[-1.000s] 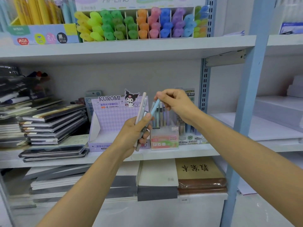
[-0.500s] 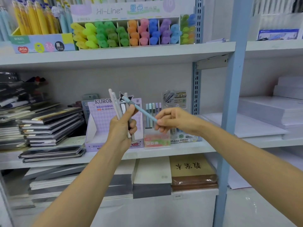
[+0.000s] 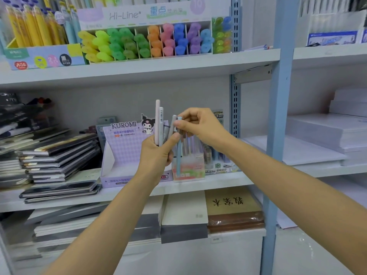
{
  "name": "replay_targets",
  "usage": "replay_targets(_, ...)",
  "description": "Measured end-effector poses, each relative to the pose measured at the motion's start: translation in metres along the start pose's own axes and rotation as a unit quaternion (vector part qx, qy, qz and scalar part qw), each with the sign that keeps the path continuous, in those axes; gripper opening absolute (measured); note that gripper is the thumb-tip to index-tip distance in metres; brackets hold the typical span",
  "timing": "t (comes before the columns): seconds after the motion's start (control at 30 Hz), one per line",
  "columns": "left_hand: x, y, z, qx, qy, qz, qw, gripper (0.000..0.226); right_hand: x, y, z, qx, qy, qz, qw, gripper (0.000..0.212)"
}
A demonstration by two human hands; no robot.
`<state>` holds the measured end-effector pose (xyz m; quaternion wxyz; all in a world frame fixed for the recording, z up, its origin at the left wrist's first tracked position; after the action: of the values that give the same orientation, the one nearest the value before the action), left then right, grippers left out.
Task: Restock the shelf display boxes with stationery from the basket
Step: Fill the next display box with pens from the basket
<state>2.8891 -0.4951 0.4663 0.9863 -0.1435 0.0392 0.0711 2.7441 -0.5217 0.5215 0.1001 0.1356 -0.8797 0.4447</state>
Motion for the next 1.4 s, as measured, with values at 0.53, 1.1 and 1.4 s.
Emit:
replay_targets(0.53,0.020,-0.026,-0.030,0.096,-0.045,-0.077,0.991,0.020,0.036,-0.018,0.086,-0.040,0.154,0.126,0.979,0.014)
replay_targets(1.1,0.019,-0.027,-0.032,0.059,-0.036,-0.116,0.991,0.016,0.016,-0.034,0.101,0.019,0.319,0.063,0.945,0.014)
replay_targets(1.4,0.016,-0.023,-0.028,0.058,-0.041,-0.119,0.990,0.014,0.020,-0.026,0.077,-0.007,0.156,0.067,0.985,0.018)
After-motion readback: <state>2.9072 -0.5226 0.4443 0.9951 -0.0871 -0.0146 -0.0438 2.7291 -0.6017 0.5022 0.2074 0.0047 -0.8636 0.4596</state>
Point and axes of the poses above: each hand's wrist, its own y-axis away from the middle knuckle, its own x-axis out of the back of the hand, z = x × y, the point moved 4 cm from there along -y, towards the middle knuckle, and after that the axes turned 12 degrees about x, right-handed, at the moved point
